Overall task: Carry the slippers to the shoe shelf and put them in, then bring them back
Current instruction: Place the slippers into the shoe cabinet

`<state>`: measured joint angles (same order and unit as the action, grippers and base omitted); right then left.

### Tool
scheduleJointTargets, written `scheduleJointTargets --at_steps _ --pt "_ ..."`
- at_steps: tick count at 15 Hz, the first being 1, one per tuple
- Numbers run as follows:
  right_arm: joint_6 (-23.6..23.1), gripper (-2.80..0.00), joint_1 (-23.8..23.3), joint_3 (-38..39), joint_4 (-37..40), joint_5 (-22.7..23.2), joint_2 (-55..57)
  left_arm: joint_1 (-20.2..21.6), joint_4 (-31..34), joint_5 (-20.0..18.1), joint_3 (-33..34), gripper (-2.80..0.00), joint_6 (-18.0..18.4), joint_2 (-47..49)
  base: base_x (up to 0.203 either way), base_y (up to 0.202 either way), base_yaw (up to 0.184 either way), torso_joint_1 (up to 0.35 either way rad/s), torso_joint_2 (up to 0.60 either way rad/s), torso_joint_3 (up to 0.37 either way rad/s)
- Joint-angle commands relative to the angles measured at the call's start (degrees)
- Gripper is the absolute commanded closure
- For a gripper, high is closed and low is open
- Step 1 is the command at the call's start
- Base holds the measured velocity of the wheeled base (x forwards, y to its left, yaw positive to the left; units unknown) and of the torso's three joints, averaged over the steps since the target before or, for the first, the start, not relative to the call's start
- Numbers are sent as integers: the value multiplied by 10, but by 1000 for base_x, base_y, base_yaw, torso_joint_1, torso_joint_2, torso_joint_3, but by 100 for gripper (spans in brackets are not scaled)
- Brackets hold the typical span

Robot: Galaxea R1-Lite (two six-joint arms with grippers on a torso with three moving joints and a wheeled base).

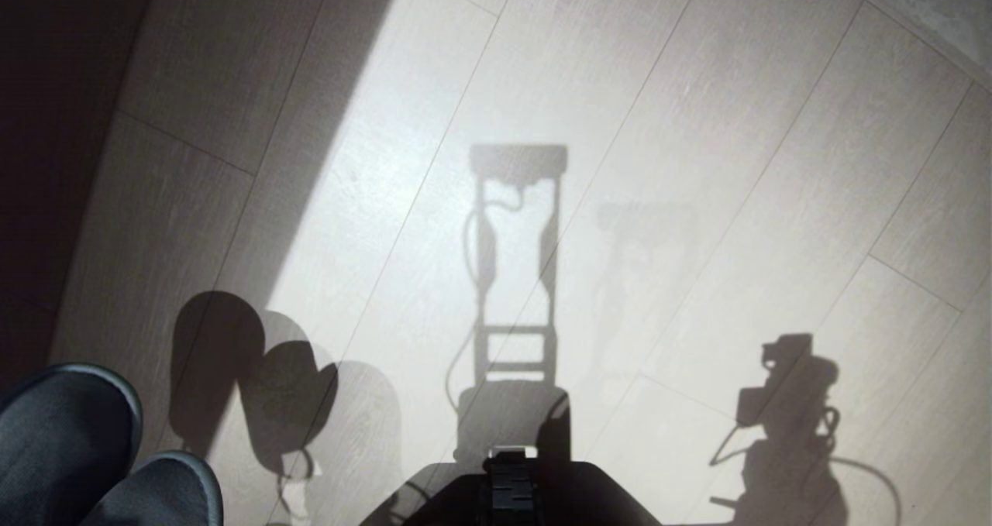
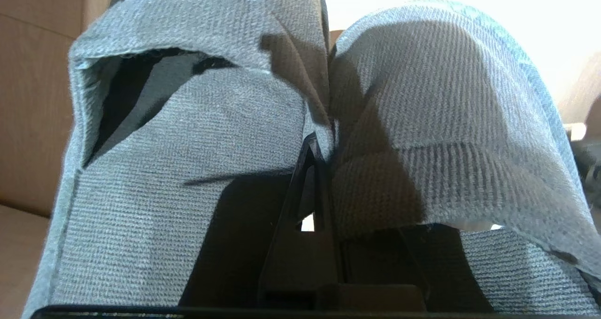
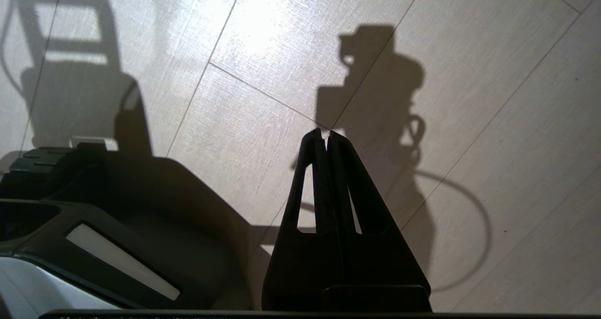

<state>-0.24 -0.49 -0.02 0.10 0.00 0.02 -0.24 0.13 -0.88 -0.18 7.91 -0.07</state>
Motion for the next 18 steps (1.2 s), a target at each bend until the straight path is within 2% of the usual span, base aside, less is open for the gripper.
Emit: scheduleJointTargets --at_steps 1,9,13,18 --pt "0 0 0 0 0 0 -2 1 9 0 3 0 6 0 0 0 0 0 0 0" --pt "0 0 0 0 0 0 -2 0 7 -2 3 0 -6 0 0 0 0 0 0 0" --pt "0 0 0 0 0 0 -2 0 7 3 3 0 -35 0 0 0 0 1 1 8" --pt "0 0 0 0 0 0 -2 0 4 7 2 0 -76 0 0 0 0 3 3 173"
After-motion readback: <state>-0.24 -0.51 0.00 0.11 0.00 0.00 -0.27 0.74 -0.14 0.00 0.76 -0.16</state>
